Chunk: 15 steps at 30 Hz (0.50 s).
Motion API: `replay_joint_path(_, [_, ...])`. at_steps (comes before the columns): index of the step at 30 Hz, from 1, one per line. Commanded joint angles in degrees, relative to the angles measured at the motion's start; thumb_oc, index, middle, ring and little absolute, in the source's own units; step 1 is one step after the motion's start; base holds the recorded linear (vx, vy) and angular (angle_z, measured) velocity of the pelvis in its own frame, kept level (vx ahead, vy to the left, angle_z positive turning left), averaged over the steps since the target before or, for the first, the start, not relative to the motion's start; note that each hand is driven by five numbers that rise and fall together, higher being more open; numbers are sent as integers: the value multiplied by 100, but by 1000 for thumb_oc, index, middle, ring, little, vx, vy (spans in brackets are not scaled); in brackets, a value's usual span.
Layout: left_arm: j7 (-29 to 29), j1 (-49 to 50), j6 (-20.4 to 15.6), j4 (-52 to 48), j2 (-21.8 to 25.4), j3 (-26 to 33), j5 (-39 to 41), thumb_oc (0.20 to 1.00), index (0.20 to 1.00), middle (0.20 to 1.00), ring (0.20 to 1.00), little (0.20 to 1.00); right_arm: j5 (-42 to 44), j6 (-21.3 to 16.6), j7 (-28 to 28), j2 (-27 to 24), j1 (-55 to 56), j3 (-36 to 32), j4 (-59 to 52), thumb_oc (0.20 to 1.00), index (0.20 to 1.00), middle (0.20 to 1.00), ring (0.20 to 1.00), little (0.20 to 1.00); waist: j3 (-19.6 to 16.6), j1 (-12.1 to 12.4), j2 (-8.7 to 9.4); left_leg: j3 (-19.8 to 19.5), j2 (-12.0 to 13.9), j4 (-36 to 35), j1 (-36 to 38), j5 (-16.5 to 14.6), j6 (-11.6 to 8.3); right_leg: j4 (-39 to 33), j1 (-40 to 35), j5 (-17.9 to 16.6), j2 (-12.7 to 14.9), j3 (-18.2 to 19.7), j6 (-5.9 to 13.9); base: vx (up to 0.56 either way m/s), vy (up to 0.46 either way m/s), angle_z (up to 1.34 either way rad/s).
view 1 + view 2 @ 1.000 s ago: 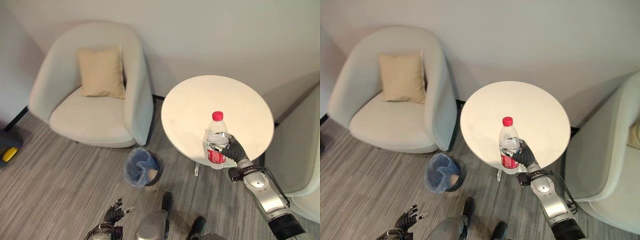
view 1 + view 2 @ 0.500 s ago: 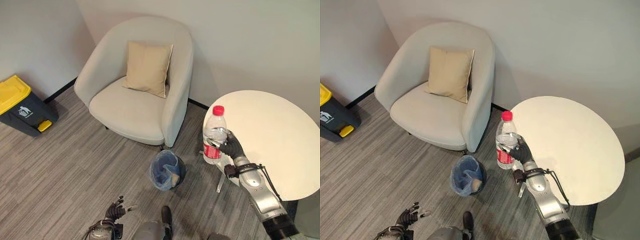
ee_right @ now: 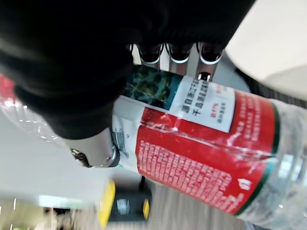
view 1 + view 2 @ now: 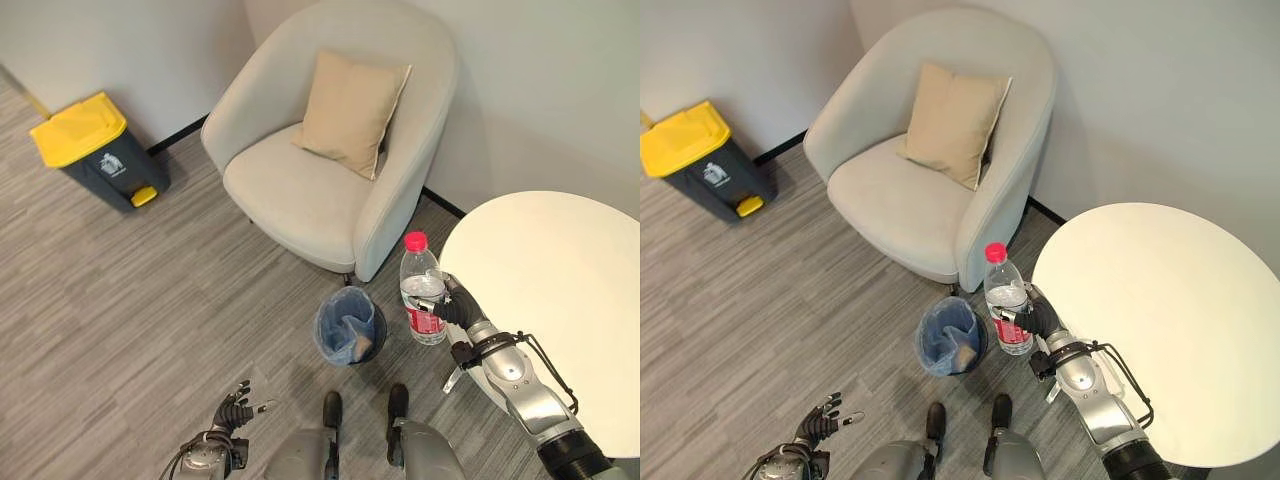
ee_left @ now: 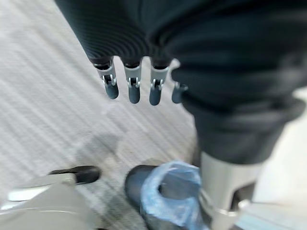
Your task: Gather garbage on tea table into small bin, then transfer packed bag to large trash can.
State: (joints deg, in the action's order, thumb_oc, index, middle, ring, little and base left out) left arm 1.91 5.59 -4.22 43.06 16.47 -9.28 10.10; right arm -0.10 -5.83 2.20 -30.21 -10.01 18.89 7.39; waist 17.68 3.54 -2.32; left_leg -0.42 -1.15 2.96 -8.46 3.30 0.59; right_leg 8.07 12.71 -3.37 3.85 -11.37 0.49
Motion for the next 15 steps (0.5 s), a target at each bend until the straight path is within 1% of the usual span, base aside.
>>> replay_joint_path(1, [82, -301, -178, -207, 311, -195, 5, 1000, 1000, 1000, 1000, 1000, -183, -340, 80, -127, -621, 318, -348, 200, 200, 200, 200, 200, 114, 74, 127, 48, -204, 737, -565, -517, -254, 66, -192, 808, 245, -140, 367, -299, -164, 28])
replay_joint_path(2, [166, -423, -204, -269, 345, -282, 82, 1000, 1000, 1000, 1000, 1000, -233, -346, 202, -166, -950, 471, -230, 200, 200, 200, 200, 200, 292, 136, 62, 3, -192, 935, -872, -491, -289, 311, 99, 875, 303, -284, 313, -185, -96, 42])
replay_joint_path(3, [166, -428, -204, -267, 344, -278, 83, 1000, 1000, 1000, 1000, 1000, -233, -349, 204, -165, -960, 474, -223, 200, 200, 200, 200, 200, 265, 121, 63, -9, -199, 927, -911, -466, -286, 302, 133, 857, 309, -296, 314, -163, -84, 67])
replay_joint_path(4, [205, -478, -225, -293, 352, -312, 135, 1000, 1000, 1000, 1000, 1000, -331, -341, 327, -180, -1120, 528, -163, 200, 200, 200, 200, 200, 356, 157, 16, 14, -183, 1039, -1062, -473, -305, 461, 285, 909, 350, -374, 287, -91, -46, 90])
replay_joint_path(7, [343, -585, -264, -372, 362, -350, 273, 1000, 1000, 1000, 1000, 1000, -528, -317, 643, -128, -1469, 545, 80, 200, 200, 200, 200, 200, 489, 174, -77, 228, -102, 1297, -1511, -457, -293, 903, 782, 1035, 438, -519, 241, -91, -30, 69])
replay_joint_path(10, [435, -687, -291, -391, 378, -408, 364, 1000, 1000, 1000, 1000, 1000, -615, -254, 914, 61, -1765, 538, 296, 200, 200, 200, 200, 200, 584, 235, -136, 313, -42, 1583, -1980, -463, -243, 1480, 1324, 1198, 532, -521, 192, -21, 9, 28])
replay_joint_path(11, [465, -720, -288, -422, 378, -460, 433, 1000, 1000, 1000, 1000, 1000, -611, -222, 1054, 156, -1878, 508, 381, 200, 200, 200, 200, 200, 686, 284, -166, 299, -17, 1864, -2227, -654, -253, 1869, 1560, 1497, 616, -479, 201, 0, 0, 0])
replay_joint_path(14, [506, -824, -300, -476, 390, -519, 511, 1000, 1000, 1000, 1000, 1000, -626, -213, 1215, 220, -2059, 485, 491, 200, 200, 200, 200, 200, 788, 309, -217, 286, -46, 2170, -2671, -703, -222, 2315, 2001, 1660, 744, -498, 176, -17, 13, 13])
replay_joint_path(15, [565, -937, -324, -534, 434, -591, 572, 1000, 1000, 1000, 1000, 1000, -641, -181, 1404, 250, -2260, 454, 615, 200, 200, 200, 200, 200, 902, 304, -280, 261, -72, 2400, -3051, -731, -204, 2704, 2412, 1753, 831, -461, 158, -50, 21, 29])
